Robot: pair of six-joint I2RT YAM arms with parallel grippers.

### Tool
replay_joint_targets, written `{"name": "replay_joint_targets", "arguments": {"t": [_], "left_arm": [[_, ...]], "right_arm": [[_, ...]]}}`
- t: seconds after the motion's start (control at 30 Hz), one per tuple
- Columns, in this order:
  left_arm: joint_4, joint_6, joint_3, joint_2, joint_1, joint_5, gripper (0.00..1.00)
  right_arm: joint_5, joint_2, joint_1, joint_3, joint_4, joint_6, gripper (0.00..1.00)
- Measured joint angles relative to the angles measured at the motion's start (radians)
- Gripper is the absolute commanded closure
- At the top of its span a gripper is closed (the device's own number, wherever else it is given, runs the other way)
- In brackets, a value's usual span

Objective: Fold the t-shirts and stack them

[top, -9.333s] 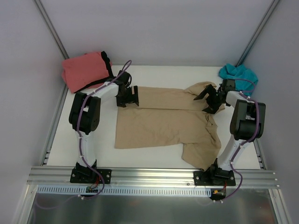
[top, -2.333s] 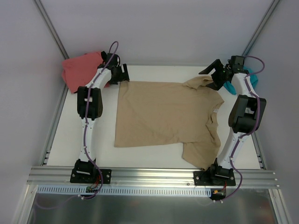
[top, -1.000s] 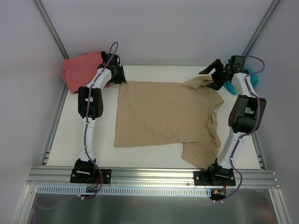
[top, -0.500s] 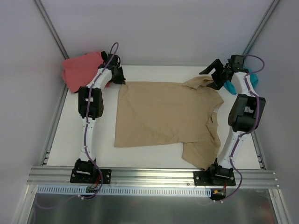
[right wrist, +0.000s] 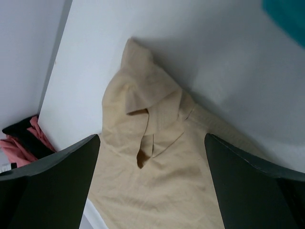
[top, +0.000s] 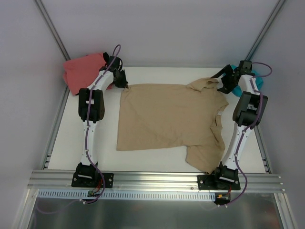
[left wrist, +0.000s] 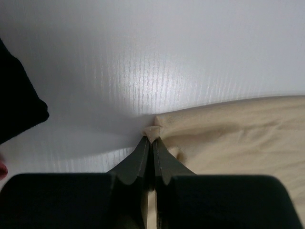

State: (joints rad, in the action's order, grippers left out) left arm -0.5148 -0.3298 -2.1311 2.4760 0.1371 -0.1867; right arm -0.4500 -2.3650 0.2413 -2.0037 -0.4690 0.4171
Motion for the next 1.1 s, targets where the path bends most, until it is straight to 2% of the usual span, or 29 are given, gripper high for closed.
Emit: {"name": "replay_joint_targets", "arguments": {"t": [0.27,0.5,0.73,0.83,0.87,0.93,0.97,1.1], "left_arm": [[-0.007,0.0,0.02,-0.013,0.003,-0.013,1.0],[-0.008,0.001,0.025,-0.016,0.015,-0.013,1.0],[-0.009,0.006,0.029,-0.029,0.021,-0.013,1.0],[-0.01,0.008,0.031,-0.035,0.021,-0.013,1.0],[-0.011,0.009,0.031,-0.037,0.021,-0.013,1.0],[-0.014,0.01,0.033,-0.04,0.021,-0.013,1.0],[-0.016,0.01,0.033,-0.041,0.021,-0.013,1.0],[-0.02,0.012,0.036,-0.042,0.021,-0.013,1.0]], "right_arm": [[0.02,-0.051,0.052,-0.107,0.031,0.024,0.08],[0.017,-0.074,0.06,-0.113,0.075,0.052,0.12],[-0.005,-0.127,0.056,-0.113,0.116,0.084,0.21],[-0.019,-0.146,0.054,-0.113,0.136,0.099,0.41],[-0.025,-0.15,0.054,-0.113,0.144,0.105,0.59],[-0.034,-0.158,0.053,-0.113,0.153,0.116,0.89],[-0.039,-0.162,0.053,-0.113,0.158,0.119,0.99],[-0.046,-0.175,0.051,-0.113,0.167,0.135,1.0]]}}
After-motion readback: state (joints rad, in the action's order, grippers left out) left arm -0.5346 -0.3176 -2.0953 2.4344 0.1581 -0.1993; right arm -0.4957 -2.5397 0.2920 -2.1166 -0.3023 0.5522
